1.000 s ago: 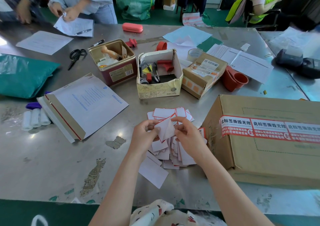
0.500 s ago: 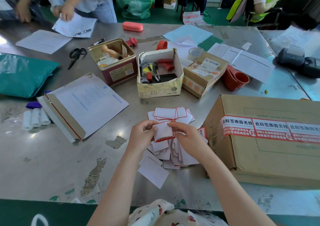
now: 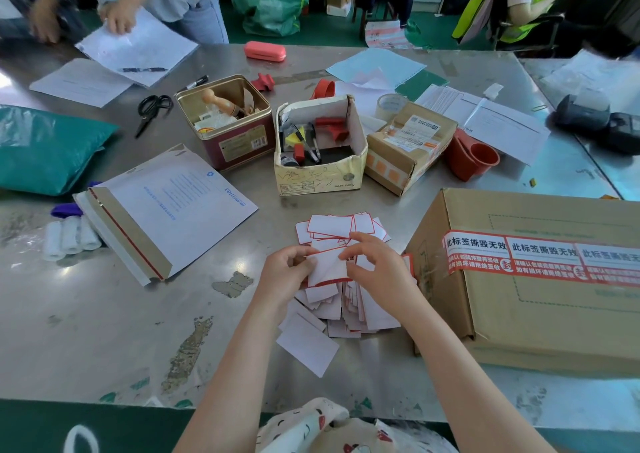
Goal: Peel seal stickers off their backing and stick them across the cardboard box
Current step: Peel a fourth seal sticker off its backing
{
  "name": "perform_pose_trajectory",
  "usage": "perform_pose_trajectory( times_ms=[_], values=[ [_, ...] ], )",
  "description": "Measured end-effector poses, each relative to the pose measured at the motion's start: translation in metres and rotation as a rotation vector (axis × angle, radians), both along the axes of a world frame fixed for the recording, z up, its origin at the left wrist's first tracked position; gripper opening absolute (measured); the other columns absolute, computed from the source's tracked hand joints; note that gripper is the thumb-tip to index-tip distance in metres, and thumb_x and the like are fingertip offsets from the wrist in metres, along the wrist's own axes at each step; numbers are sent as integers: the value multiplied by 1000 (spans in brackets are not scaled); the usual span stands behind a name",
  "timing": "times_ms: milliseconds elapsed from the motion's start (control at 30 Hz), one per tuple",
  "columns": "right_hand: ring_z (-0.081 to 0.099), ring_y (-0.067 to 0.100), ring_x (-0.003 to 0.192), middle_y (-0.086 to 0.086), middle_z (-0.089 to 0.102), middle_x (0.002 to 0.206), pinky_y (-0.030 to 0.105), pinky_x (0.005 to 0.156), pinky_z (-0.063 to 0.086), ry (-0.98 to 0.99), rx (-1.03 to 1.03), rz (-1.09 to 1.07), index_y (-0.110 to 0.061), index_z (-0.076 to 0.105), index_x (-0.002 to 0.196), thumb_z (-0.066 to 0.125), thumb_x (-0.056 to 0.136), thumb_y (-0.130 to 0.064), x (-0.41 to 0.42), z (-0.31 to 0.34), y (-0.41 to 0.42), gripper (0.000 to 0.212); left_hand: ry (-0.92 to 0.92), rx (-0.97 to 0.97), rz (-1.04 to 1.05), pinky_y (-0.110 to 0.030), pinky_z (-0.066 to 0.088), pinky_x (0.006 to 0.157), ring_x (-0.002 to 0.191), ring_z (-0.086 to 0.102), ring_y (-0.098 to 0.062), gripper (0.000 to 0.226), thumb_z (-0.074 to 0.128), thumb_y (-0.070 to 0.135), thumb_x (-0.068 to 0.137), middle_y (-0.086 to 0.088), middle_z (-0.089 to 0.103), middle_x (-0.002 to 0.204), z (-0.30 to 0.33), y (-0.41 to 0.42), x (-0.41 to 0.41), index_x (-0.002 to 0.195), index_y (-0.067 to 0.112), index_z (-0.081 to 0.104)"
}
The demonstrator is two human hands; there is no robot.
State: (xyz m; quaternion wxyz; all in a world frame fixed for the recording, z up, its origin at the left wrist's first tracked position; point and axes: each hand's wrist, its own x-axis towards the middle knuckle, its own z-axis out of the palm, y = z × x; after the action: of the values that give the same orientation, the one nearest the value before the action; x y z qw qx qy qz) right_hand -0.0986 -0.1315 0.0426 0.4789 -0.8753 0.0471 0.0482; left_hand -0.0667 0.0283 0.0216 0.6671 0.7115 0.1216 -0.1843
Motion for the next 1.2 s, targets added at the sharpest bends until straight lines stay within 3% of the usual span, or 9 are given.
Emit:
perform_pose_trajectory(
  times_ms=[133,333,500,767,1000,1133,1200],
  values=[
    [44,12,125,-3,52,134,28,103,37,34,55,11,-23,63,89,57,86,-7,1,2,2,17,-4,27,7,-14,49,51,76,60,-12,19,55,2,90,-17,61,119,0,0,1,105,5,66],
    [54,13,107,-7,58,107,29,92,48,56,56,-8,-26,61,89,57,89,-13,2,3,4,13,6,46,8,-20,50,59,77,62,-13,17,55,4,90,-8,64,101,1,1,2,103,9,64],
    [48,6,99,-5,57,110,22,88,41,-5,-42,-20,-18,65,96,60,88,-15,4,0,4,10,14,42,24,-15,50,54,80,64,-13,18,55,4,90,-9,65,102,2,0,2,106,7,63],
    [49,6,105,-7,58,114,16,85,39,58,24,-41,-21,63,101,57,90,-16,7,-1,3,13,-10,81,52,-11,48,52,76,62,-8,18,54,5,91,-5,65,92,3,0,6,106,9,63],
    [55,8,101,-10,60,101,31,90,48,-1,86,-68,-25,59,90,54,91,-18,8,1,3,9,6,59,77,-21,48,60,75,62,-14,16,55,4,90,-5,65,88,0,1,8,100,11,64],
    [56,2,97,-5,62,104,24,87,46,-34,80,-117,-20,60,95,52,92,-13,10,3,-3,11,22,76,138,-43,53,80,89,63,-27,16,57,4,87,-13,68,96,-2,5,11,88,18,66],
    [54,1,97,-4,60,109,21,85,45,-16,48,-94,-21,59,105,50,92,-7,12,5,-5,22,38,86,143,-43,53,82,91,64,-27,15,57,6,88,-14,68,99,-2,6,12,89,18,66]
  ],
)
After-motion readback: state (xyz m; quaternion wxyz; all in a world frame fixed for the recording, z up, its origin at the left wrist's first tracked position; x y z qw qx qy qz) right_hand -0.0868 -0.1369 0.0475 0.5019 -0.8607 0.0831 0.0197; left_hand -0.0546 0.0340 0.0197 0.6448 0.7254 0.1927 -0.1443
